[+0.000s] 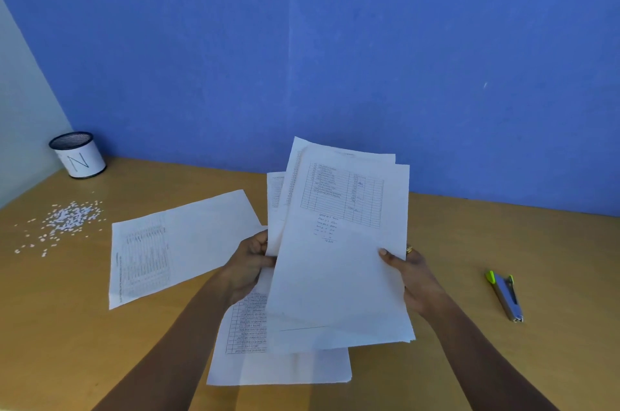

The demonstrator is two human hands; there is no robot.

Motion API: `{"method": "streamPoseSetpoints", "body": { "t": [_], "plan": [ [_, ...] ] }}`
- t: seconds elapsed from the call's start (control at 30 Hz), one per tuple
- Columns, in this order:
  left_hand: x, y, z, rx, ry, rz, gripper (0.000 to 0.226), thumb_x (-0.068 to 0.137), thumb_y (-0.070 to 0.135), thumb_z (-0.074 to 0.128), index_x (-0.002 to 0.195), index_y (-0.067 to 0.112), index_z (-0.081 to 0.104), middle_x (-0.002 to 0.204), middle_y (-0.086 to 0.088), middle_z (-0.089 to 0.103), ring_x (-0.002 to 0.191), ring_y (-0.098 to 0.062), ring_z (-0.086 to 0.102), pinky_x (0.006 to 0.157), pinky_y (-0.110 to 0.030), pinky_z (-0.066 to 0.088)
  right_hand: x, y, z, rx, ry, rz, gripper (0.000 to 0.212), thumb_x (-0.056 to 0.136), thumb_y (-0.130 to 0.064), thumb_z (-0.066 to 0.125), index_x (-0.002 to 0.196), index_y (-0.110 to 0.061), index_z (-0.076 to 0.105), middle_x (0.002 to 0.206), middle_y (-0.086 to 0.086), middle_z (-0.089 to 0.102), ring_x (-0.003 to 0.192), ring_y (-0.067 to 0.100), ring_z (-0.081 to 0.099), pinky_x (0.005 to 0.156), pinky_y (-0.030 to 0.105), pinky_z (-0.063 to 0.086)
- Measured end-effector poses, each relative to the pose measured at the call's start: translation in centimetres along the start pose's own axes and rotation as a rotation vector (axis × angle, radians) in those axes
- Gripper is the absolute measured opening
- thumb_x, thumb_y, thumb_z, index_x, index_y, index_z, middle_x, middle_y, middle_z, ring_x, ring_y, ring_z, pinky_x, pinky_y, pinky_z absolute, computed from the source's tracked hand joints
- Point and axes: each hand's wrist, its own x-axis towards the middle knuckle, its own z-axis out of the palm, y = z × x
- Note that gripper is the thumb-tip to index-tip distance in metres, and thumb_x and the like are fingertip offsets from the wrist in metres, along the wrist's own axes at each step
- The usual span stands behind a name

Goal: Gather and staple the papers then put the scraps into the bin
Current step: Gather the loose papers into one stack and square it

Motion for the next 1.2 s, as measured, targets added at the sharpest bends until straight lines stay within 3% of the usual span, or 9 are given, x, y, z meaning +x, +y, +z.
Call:
{"method": "streamPoseSetpoints", "body": {
  "t": [0.07, 0.13, 0.27, 0.33, 0.43, 0.57, 0.77, 1.03, 1.2],
  "plan": [
    [0.2, -0.1, 0.1, -0.033, 0.032, -0.016, 0.042, 0.080, -0.016, 0.053, 0.107, 0.015, 0.064, 0.086, -0.001, 0.075, 0.078, -0.018, 0.072, 0.069, -0.033, 0.059, 0.2, 0.2, -0.4, 0.000, 0.039, -0.018, 0.037, 0.080, -0.010, 0.067, 0.116, -0.005, 0.060, 0.118, 0.017, 0.065, 0.110, 0.036, 0.061, 0.097, 0.058, 0.045],
    [0.5, -0.5, -0.1, -0.049, 0.107, -0.054, 0.032, 0.084, -0.008, 0.055, 0.105, 0.014, 0.064, 0.084, 0.001, 0.075, 0.076, -0.018, 0.071, 0.074, -0.035, 0.057, 0.3, 0.3, -0.8, -0.002, 0.074, -0.039, 0.033, 0.083, -0.006, 0.064, 0.116, -0.006, 0.061, 0.117, 0.016, 0.066, 0.110, 0.036, 0.061, 0.097, 0.057, 0.046],
    [0.8, -2.0, -1.2, 0.009, 0.355, -0.161, 0.020, 0.084, -0.006, 0.058, 0.102, 0.001, 0.064, 0.082, -0.009, 0.068, 0.062, -0.018, 0.067, 0.059, -0.023, 0.057, 0.4, 0.3, -1.4, -0.020, 0.137, -0.055, 0.029, 0.084, -0.004, 0.063, 0.113, -0.005, 0.062, 0.112, 0.016, 0.066, 0.101, 0.033, 0.063, 0.093, 0.051, 0.049],
    [1.1, -3.5, -2.0, 0.174, 0.503, -0.232, 0.025, 0.081, 0.000, 0.065, 0.106, -0.003, 0.062, 0.084, -0.012, 0.064, 0.066, -0.021, 0.061, 0.059, -0.025, 0.054, 0.4, 0.4, -1.8, -0.028, 0.154, -0.060, 0.024, 0.085, -0.004, 0.062, 0.109, -0.006, 0.062, 0.104, 0.013, 0.068, 0.089, 0.029, 0.065, 0.084, 0.044, 0.054],
    [1.5, -5.9, -3.2, 0.607, 0.628, -0.315, 0.055, 0.073, 0.021, 0.077, 0.118, 0.000, 0.055, 0.112, -0.014, 0.060, 0.096, -0.030, 0.059, 0.084, -0.036, 0.050, 0.3, 0.8, -2.5, -0.026, 0.166, -0.051, 0.023, 0.085, -0.004, 0.062, 0.108, -0.005, 0.062, 0.097, 0.010, 0.068, 0.082, 0.025, 0.065, 0.072, 0.036, 0.055],
    [0.7, -6.9, -3.0, 0.973, 0.632, -0.444, 0.094, 0.064, 0.046, 0.079, 0.132, 0.000, 0.035, 0.137, -0.018, 0.039, 0.128, -0.032, 0.035, 0.103, -0.040, 0.036, 0.4, 1.2, -3.1, -0.001, 0.192, -0.037, 0.033, 0.082, -0.002, 0.064, 0.115, 0.000, 0.060, 0.111, 0.020, 0.065, 0.089, 0.032, 0.063, 0.083, 0.045, 0.053],
    [0.9, -6.6, -2.3, 1.245, 0.536, -0.477, 0.096, 0.065, 0.056, 0.073, 0.132, 0.001, 0.033, 0.138, -0.015, 0.038, 0.131, -0.027, 0.034, 0.105, -0.033, 0.035, 0.4, 1.2, -3.4, 0.005, 0.194, -0.052, 0.030, 0.084, 0.000, 0.061, 0.113, -0.002, 0.061, 0.101, 0.015, 0.067, 0.086, 0.030, 0.063, 0.088, 0.048, 0.051],
    [1.5, -6.0, -2.6, 1.198, 0.514, -0.467, 0.086, 0.065, 0.044, 0.079, 0.128, 0.002, 0.039, 0.133, -0.010, 0.047, 0.129, -0.025, 0.038, 0.103, -0.031, 0.037, 0.7, 1.4, -3.6, 0.014, 0.196, -0.064, 0.027, 0.083, 0.000, 0.062, 0.110, -0.003, 0.062, 0.098, 0.014, 0.068, 0.086, 0.030, 0.064, 0.086, 0.045, 0.052],
    [1.9, -5.8, -2.7, 1.124, 0.495, -0.521, 0.084, 0.056, 0.038, 0.086, 0.121, 0.003, 0.047, 0.122, -0.010, 0.056, 0.117, -0.025, 0.053, 0.094, -0.034, 0.049, 0.9, 1.5, -3.7, 0.003, 0.202, -0.077, 0.020, 0.083, -0.001, 0.063, 0.102, -0.006, 0.065, 0.073, -0.004, 0.074, 0.078, 0.024, 0.066, 0.069, 0.034, 0.057]
  ]
}}
